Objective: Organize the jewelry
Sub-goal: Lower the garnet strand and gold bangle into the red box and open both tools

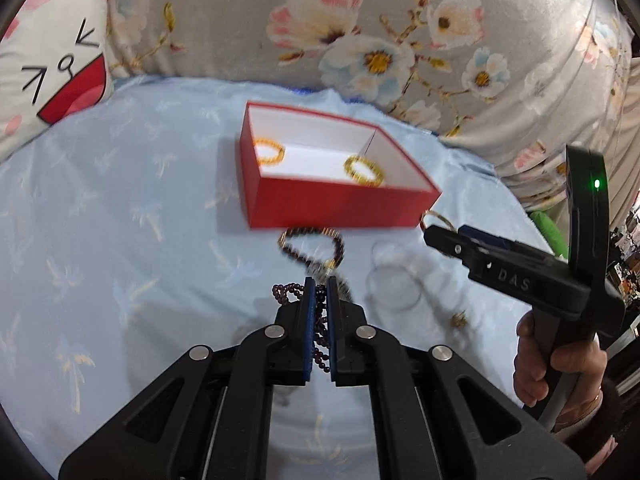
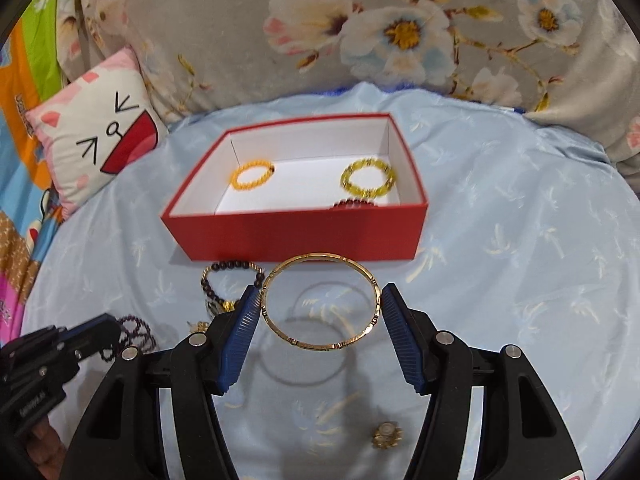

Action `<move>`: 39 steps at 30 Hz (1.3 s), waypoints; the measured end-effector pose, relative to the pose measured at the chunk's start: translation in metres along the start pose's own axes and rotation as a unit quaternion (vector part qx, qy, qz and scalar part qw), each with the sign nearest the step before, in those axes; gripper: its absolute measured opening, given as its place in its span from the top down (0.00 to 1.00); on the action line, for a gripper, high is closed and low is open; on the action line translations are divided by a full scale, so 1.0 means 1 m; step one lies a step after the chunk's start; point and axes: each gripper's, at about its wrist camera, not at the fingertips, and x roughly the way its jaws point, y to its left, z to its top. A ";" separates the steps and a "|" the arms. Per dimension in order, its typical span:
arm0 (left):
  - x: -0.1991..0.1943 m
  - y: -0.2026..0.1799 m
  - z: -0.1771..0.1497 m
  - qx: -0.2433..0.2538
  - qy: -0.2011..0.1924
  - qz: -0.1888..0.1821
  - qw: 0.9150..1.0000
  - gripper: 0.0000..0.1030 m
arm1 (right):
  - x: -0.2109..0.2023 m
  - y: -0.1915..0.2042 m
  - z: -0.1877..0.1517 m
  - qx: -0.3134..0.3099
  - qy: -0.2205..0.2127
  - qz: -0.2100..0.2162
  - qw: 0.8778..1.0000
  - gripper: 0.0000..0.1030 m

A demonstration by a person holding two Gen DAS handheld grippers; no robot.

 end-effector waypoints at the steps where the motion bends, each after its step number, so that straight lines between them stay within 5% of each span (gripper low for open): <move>1: -0.002 -0.003 0.009 0.005 -0.008 -0.002 1.000 0.95 | -0.004 -0.002 0.006 0.003 -0.006 0.004 1.000 0.42; 10: 0.023 -0.023 0.093 0.041 -0.054 0.012 0.998 0.95 | 0.006 -0.011 0.059 0.001 -0.031 0.010 0.999 0.42; 16: 0.078 -0.011 0.128 0.033 -0.036 0.022 0.999 0.95 | 0.045 -0.012 0.088 0.006 -0.020 0.021 1.000 0.42; 30: 0.141 0.005 0.132 0.033 0.006 0.034 0.999 0.95 | 0.110 -0.005 0.097 -0.006 0.010 0.020 1.000 0.41; 34: 0.139 0.006 0.134 0.034 -0.002 0.039 0.999 0.79 | 0.114 -0.004 0.098 -0.004 0.007 0.020 1.000 0.41; 39: 0.126 0.009 0.136 0.030 -0.018 0.042 0.999 0.76 | 0.100 -0.007 0.098 0.001 -0.011 0.017 1.000 0.41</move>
